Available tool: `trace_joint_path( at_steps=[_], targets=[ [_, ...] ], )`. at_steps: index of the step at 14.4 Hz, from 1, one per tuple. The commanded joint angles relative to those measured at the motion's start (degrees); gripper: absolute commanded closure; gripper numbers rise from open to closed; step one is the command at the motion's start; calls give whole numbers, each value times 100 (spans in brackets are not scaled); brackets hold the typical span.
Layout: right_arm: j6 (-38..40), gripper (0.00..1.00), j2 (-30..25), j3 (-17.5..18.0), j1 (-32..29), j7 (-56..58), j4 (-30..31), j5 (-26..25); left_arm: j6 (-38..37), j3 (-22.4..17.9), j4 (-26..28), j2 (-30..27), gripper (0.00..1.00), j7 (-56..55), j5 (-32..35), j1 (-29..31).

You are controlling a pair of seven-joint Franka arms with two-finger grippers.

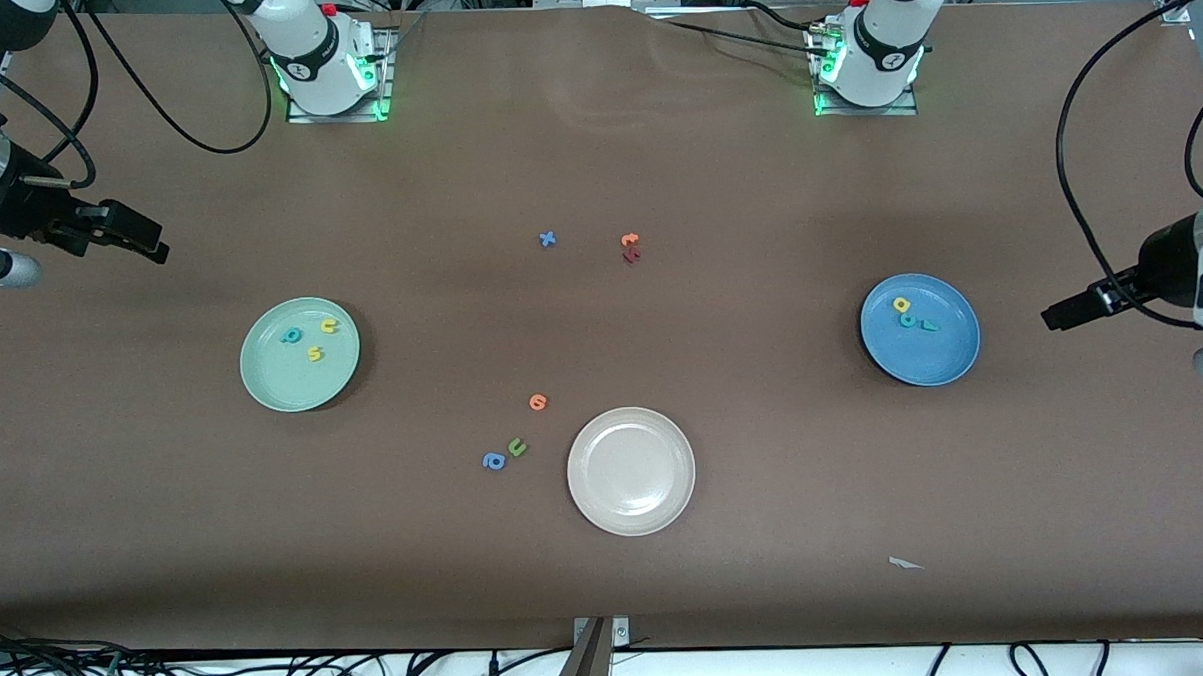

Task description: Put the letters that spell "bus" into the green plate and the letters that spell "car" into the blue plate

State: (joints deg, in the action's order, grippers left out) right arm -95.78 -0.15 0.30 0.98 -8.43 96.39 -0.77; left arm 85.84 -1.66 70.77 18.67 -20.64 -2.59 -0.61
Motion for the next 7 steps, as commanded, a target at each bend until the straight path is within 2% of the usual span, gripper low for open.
trace_joint_path(
  at_steps=[1, 5, 7],
  targets=[
    [-2, 0, -3, 6, 34, -19, -86, -257, 677, -177, 962, -714, 0, 218, -189, -97],
    [15, 0, 76, -3, 42, 52, -121, -196, 1628, -142, 2123, -1505, 0, 236, -260, -97],
    [24, 0, 85, 6, 42, 25, -121, -178, 1612, -142, 2082, -1525, 0, 419, -251, -62]
  ],
)
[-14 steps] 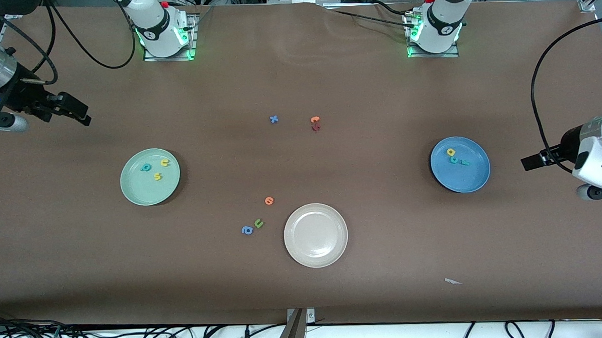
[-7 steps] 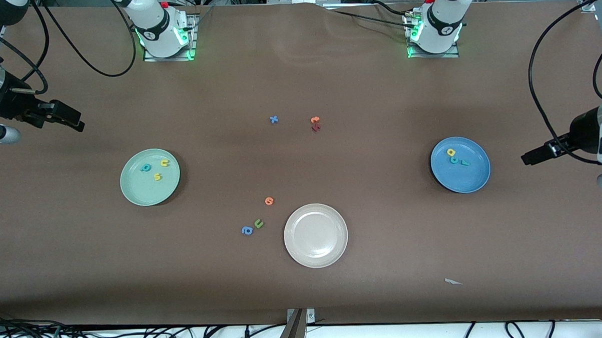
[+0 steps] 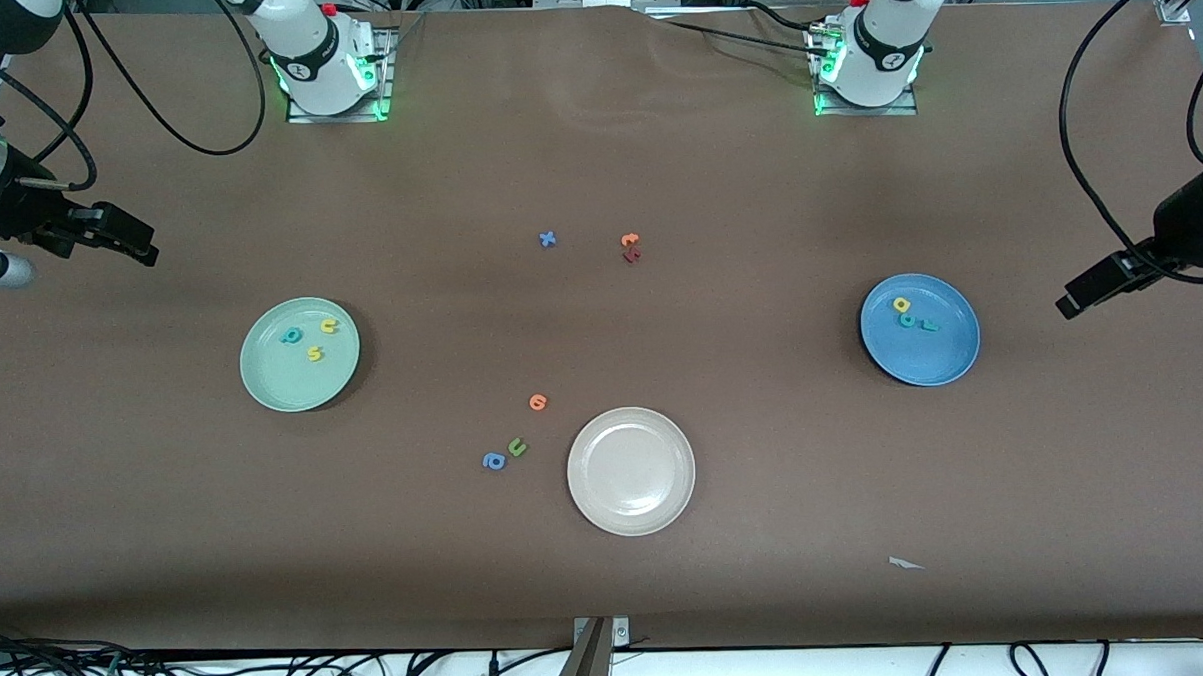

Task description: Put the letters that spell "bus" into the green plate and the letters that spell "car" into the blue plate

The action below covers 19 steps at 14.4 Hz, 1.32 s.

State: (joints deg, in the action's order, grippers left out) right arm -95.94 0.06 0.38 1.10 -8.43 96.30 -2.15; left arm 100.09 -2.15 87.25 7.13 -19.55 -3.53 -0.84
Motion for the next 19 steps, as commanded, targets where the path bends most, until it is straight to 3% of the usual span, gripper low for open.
trace_joint_path(
  at_steps=[1, 11, 19],
  targets=[
    [49, 0, 64, -3, 30, 34, -112, -14, 143, -110, 424, -370, 0, 616, -139, -30],
    [328, 0, -6, -21, 21, 61, -129, 285, 11, -58, 371, -335, 0, 900, -60, -65],
    [304, 0, 3, -12, 30, 60, -155, 276, -129, -58, 240, -353, 0, 1892, -87, -39]
  ],
)
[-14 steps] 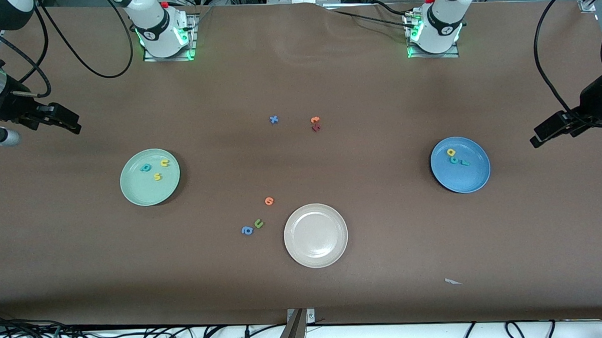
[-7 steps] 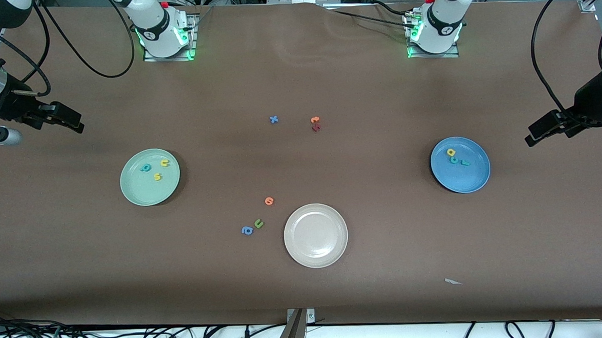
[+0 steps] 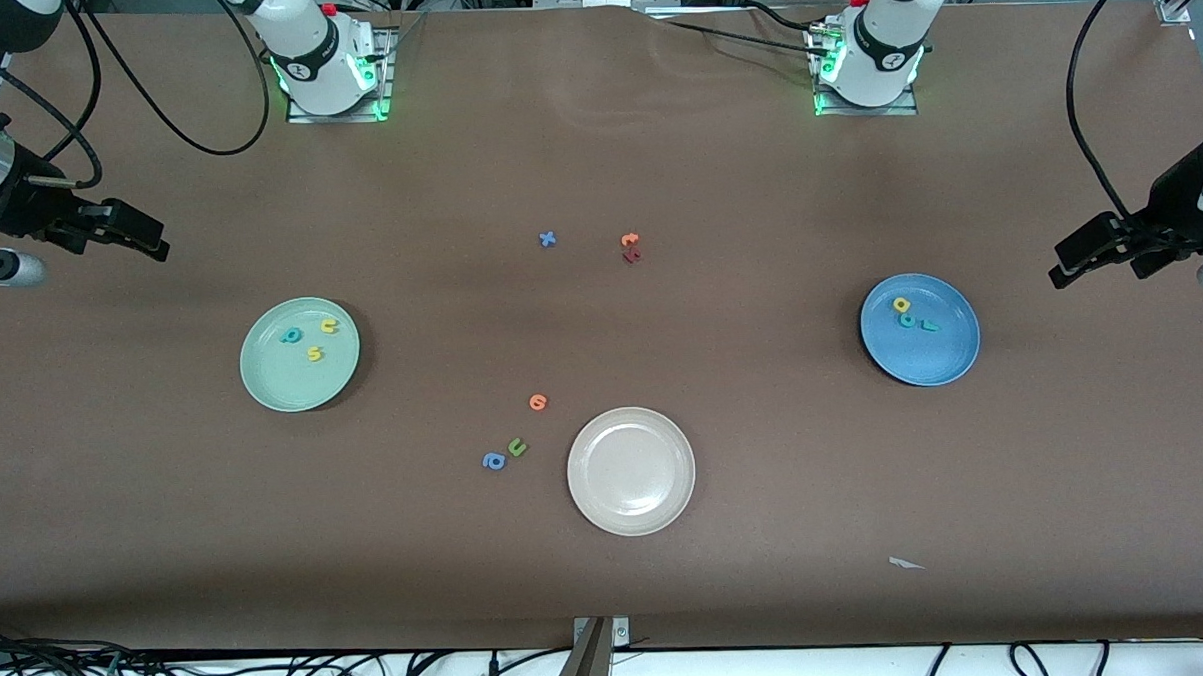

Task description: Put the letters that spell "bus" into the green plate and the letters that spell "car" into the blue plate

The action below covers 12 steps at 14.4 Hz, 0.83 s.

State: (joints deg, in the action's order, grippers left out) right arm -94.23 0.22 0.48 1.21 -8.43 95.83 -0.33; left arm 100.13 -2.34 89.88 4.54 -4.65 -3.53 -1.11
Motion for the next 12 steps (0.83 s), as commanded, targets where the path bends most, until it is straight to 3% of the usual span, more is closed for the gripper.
trace_joint_path(
  at_steps=[1, 12],
  targets=[
    [133, 0, -14, -22, 19, 60, -108, 95, -334, -47, -162, -84, 0, 517, -147, -3],
    [133, 0, -14, -22, 19, 60, -108, 69, -706, -29, -410, -76, 0, 474, -139, -47]
  ],
)
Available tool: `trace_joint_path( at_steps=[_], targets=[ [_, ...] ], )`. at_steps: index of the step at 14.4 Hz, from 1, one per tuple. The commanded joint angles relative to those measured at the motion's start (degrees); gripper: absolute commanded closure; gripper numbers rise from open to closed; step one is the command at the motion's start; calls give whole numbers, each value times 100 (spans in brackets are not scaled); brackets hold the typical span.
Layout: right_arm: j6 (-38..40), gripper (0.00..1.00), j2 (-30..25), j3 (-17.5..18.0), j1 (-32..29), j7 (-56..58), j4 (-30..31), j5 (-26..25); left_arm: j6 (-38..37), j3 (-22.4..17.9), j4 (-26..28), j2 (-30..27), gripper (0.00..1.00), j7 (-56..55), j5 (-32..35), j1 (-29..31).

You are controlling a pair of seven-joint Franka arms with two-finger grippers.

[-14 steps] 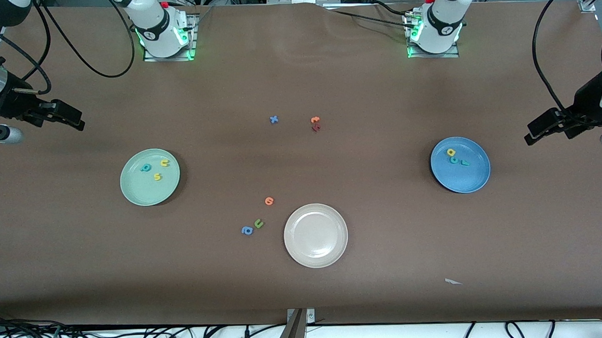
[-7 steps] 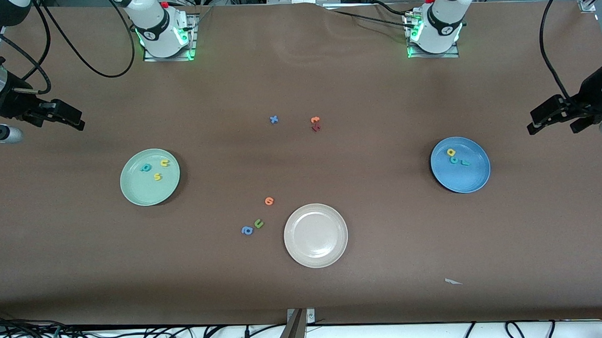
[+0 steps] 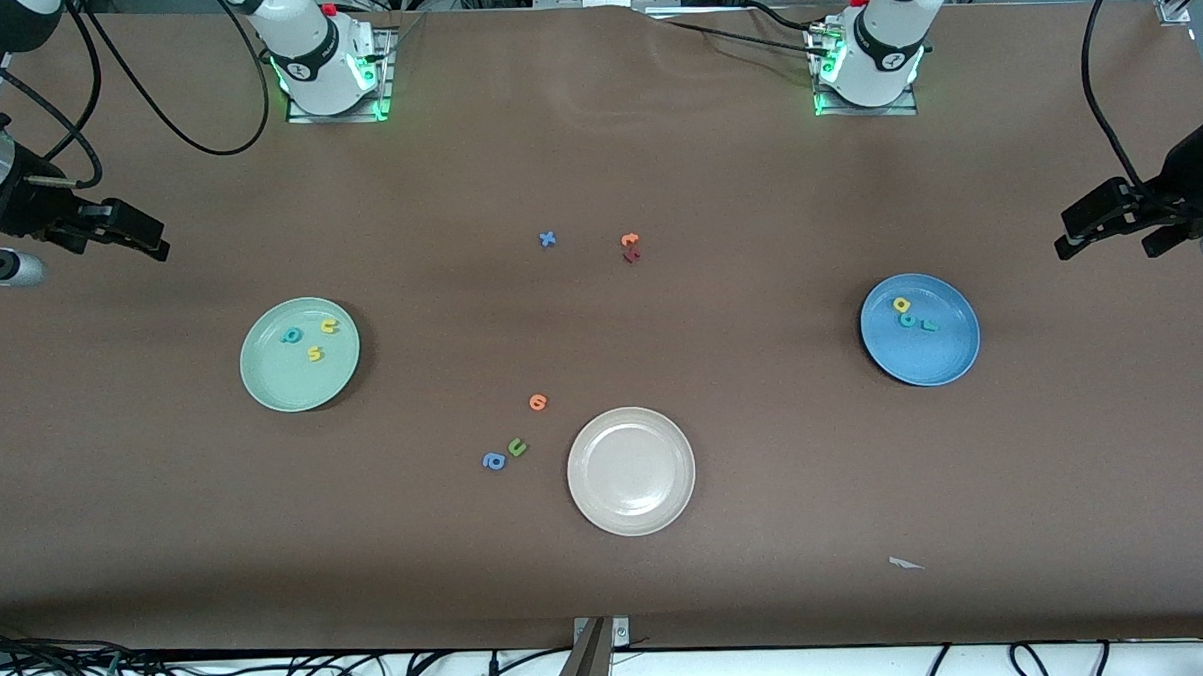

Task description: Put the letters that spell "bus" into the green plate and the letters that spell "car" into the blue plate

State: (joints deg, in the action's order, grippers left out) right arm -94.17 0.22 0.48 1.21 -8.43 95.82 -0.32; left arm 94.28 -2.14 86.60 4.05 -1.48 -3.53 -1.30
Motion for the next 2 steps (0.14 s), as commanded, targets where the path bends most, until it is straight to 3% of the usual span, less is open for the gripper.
trace_joint_path(
  at_steps=[1, 2],
  targets=[
    [127, 0, -5, -22, 19, 60, -108, 76, -121, -50, -90, -27, 0, 156, -139, -29],
    [127, 0, -14, -22, 19, 60, -99, 67, -121, -50, -90, -27, 0, 156, -139, -29]
  ],
)
